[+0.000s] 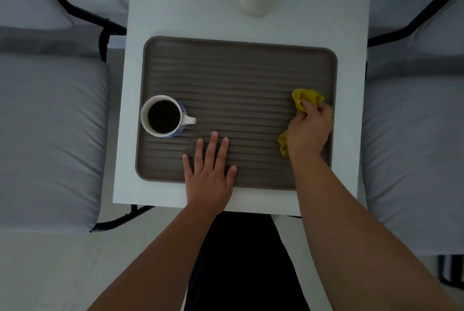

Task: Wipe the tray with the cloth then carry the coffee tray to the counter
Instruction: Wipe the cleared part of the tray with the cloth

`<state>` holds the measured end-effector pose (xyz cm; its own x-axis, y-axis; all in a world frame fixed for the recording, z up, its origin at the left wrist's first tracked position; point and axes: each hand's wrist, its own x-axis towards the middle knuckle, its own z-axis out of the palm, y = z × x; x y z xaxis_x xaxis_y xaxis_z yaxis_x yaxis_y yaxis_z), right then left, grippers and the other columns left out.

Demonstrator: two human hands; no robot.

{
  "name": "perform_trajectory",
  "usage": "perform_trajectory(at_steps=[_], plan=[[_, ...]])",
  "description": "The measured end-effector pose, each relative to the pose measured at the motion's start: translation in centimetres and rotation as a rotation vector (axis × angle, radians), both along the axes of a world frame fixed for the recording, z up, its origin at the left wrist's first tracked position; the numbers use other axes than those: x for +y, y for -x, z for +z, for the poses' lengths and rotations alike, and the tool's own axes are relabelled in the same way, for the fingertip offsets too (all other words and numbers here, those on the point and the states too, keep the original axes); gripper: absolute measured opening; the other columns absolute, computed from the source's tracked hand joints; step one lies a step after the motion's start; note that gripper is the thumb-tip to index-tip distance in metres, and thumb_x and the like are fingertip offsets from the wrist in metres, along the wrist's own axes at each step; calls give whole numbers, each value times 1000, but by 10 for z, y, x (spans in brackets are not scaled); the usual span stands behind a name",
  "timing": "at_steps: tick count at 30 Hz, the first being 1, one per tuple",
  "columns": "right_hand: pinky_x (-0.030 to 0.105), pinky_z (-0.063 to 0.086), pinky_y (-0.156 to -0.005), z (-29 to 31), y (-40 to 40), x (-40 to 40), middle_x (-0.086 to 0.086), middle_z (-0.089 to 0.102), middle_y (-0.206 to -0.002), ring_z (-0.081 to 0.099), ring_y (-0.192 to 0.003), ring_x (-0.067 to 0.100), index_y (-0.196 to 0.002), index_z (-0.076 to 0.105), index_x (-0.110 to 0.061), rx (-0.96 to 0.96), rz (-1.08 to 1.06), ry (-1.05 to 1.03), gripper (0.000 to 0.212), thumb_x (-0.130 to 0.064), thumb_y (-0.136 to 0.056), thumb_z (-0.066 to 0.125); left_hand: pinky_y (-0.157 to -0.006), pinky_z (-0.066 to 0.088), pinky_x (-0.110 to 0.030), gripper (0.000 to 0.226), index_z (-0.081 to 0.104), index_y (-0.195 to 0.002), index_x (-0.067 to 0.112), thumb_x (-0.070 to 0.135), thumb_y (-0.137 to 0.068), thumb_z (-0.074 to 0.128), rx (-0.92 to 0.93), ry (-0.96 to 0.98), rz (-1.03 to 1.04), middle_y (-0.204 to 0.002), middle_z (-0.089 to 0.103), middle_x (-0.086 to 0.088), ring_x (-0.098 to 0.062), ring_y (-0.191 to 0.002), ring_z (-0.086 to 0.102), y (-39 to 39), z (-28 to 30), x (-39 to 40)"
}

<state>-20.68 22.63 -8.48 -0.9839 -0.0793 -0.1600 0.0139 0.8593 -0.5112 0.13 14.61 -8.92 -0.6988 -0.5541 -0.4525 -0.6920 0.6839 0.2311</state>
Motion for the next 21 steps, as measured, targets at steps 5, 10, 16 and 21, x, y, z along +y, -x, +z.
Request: perform_trajectory(at_steps=[5, 10, 16, 21], plan=[[40, 38, -92, 1, 1, -63, 7, 39, -146, 41, -119, 34, -122, 60, -31, -6, 105, -185, 37, -23, -87, 50, -115, -12, -49, 66, -5, -154, 35, 52, -99, 27, 5, 1, -10, -162, -15, 10, -19, -148, -15, 0, 0, 0], [42, 44, -87, -1, -13, -92, 8, 48, -137, 45, -111, 37, -118, 63, -24, 27, 716, -138, 38, -12, -83, 51, -116, -7, -51, 66, -2, -154, 34, 52, -98, 28, -1, 8, -4, -163, -10, 9, -22, -149, -9, -1, -1, 0], [40, 42, -93, -2, 31, -12, 13, 50, -134, 46, -109, 39, -119, 64, -23, 70, 427, -136, 40, -8, -86, 47, -117, -5, -53, 66, -4, -154, 35, 53, -98, 27, 12, -9, -2, -161, -15, 11, -20, -149, -12, -1, -3, 0], [43, 43, -86, 2, 32, -17, 14, 50, -132, 46, -108, 39, -115, 64, -16, 68, 236, -229, 36, -9, -85, 45, -117, -4, -54, 66, 0, -155, 33, 53, -97, 27, 30, 4, -1, -163, -9, 8, -21, -149, -10, -2, -4, 0]])
